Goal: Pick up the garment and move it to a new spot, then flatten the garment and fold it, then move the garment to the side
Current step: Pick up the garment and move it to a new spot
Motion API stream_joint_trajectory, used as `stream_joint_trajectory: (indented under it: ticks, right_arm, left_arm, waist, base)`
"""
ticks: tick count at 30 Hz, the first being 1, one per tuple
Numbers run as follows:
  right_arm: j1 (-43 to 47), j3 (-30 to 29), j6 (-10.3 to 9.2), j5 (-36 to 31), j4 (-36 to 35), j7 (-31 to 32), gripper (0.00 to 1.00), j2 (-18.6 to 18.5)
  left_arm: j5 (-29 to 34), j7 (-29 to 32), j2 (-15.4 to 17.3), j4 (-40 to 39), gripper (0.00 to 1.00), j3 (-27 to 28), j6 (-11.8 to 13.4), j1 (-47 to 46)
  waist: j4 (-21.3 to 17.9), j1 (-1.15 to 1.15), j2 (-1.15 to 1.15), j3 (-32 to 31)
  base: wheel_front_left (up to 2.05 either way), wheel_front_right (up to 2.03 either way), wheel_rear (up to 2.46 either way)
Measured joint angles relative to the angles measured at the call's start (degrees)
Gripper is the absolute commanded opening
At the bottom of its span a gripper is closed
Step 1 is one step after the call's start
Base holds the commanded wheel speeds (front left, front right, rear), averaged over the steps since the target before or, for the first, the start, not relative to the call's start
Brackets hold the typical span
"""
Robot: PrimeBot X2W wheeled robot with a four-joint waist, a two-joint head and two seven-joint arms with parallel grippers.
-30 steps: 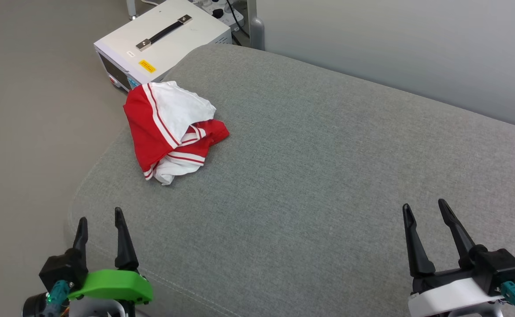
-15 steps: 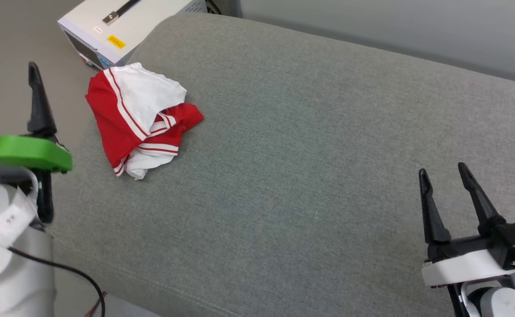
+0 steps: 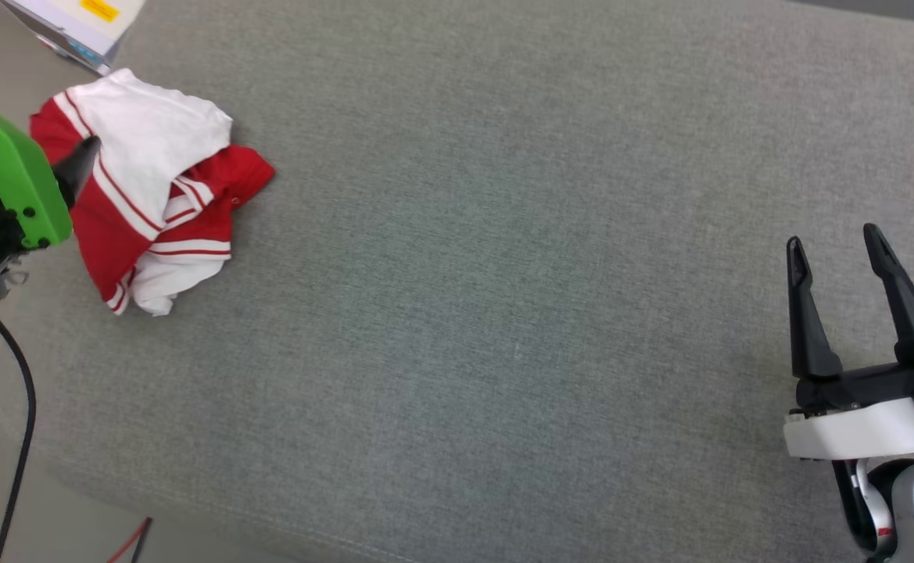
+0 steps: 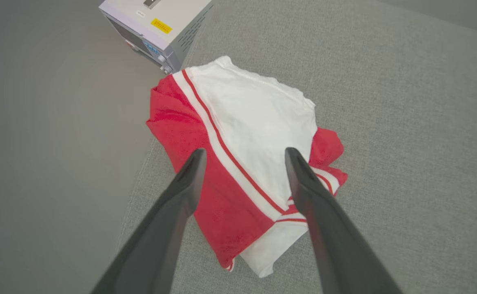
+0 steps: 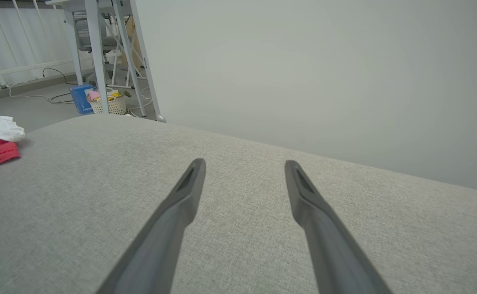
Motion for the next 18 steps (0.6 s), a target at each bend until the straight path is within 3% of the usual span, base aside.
stream_joint_trajectory:
  ticks: [6, 18]
  right_arm:
    - [-1.5, -0.5, 0.0, 0.0, -0.3, 0.0, 1.0, -1.5]
    - [-3.4, 0.3, 0.0, 0.1, -0.1, 0.0, 1.0, -2.9]
  left_arm:
    - [-7.2, 7.8, 2.3, 0.5, 1.0, -5.1, 0.0, 0.1]
    - [-8.2, 8.4, 1.0, 10.1, 1.0, -13.1, 0.0, -1.5]
  waist:
    - [-1.5, 0.0, 0.0, 3.4]
    - [-4.1, 0.0, 0.01, 8.3]
  base:
    - [0.0, 0.0, 0.0]
    - [0.0, 0.0, 0.0]
